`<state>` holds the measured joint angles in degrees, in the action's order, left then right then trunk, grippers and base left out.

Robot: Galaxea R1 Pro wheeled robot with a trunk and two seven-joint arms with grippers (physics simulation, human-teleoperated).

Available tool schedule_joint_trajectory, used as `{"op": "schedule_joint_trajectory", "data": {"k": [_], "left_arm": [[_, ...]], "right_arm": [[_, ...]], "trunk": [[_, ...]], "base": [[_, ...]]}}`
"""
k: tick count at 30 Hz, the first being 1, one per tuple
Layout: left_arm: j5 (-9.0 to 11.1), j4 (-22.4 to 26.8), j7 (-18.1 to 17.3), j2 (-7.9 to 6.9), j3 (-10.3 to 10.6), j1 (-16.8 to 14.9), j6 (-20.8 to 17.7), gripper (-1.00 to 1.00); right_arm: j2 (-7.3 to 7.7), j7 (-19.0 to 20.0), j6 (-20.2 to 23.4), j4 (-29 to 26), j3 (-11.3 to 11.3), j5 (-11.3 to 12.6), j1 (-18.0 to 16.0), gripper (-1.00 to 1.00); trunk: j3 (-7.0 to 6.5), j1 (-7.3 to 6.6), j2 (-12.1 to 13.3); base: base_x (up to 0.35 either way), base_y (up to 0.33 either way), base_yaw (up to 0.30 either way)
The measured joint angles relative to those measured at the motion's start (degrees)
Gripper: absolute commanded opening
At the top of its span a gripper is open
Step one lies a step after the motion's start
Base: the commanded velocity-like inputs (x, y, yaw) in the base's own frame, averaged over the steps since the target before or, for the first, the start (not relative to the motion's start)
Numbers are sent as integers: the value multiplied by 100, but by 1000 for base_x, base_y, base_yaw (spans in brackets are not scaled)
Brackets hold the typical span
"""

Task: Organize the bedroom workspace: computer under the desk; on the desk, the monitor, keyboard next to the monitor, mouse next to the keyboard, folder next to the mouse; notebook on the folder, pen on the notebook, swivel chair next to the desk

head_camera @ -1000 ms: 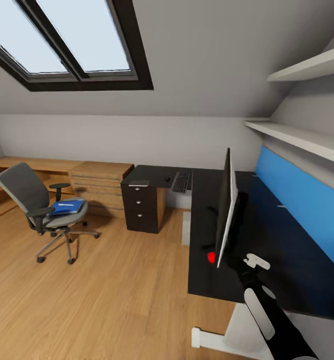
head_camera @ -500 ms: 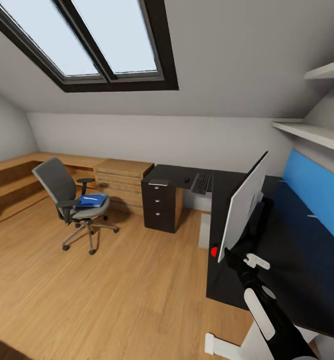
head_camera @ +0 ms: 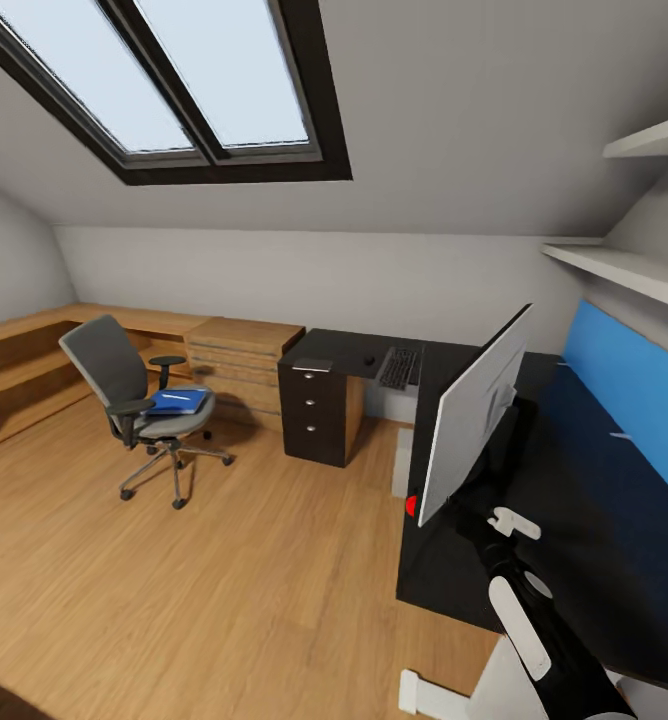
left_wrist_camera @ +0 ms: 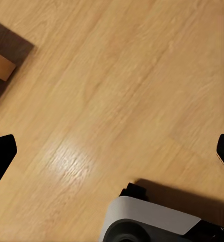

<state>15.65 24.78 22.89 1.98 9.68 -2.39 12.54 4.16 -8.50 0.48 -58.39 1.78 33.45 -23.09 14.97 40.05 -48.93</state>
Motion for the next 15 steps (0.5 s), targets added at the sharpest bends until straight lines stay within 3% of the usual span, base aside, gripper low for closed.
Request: {"op": "schedule_joint_trajectory", "data": {"k": [5, 15], "left_arm": [[0, 0, 1, 0, 0, 0, 1, 100], [1, 2, 2, -2, -4, -1, 1, 100]], "right_arm": [[18, -4, -5, 4, -10, -1, 1, 100], [19, -7, -8, 10, -11, -3, 0, 100]], "trunk": [[0, 0, 0], [0, -1, 0]], "base": [[27, -218, -64], [40, -33, -20]]}}
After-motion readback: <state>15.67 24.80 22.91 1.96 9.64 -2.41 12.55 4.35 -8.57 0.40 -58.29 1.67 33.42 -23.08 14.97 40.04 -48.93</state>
